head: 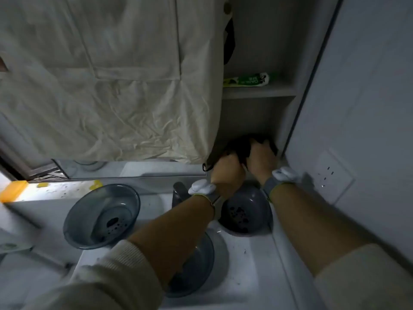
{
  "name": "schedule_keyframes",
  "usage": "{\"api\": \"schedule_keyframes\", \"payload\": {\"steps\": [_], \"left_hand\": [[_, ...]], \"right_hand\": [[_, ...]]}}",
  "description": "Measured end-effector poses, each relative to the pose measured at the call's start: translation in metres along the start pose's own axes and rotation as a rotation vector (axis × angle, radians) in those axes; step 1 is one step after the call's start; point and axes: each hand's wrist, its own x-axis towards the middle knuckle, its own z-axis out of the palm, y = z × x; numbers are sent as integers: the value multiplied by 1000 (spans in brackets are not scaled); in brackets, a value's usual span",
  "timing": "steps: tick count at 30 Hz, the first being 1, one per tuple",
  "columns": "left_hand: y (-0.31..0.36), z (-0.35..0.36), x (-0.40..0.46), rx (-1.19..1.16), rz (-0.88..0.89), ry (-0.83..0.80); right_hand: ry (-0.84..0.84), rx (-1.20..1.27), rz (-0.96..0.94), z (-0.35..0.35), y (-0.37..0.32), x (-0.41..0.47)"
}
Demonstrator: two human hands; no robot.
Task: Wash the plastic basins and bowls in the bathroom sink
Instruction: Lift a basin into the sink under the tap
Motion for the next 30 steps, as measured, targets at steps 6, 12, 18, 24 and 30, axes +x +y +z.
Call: {"api": "schedule_keyframes", "payload": {"steps": [6, 12, 18, 24, 30], "left_hand": [[-4, 1, 0, 4, -1, 6], [-16, -4, -2, -94, 114, 0], [-34, 9, -14, -159, 150, -3], [-56, 20, -30, -318, 105, -86], [-85, 30, -61, -449, 19, -205]], "right_hand": [[60, 37, -43, -4, -2, 7], [316, 340, 25, -12, 0, -6], [325, 613, 51, -7, 8, -32], [205, 726, 36, 9, 8, -60], [253, 697, 39, 49, 9, -94]]}}
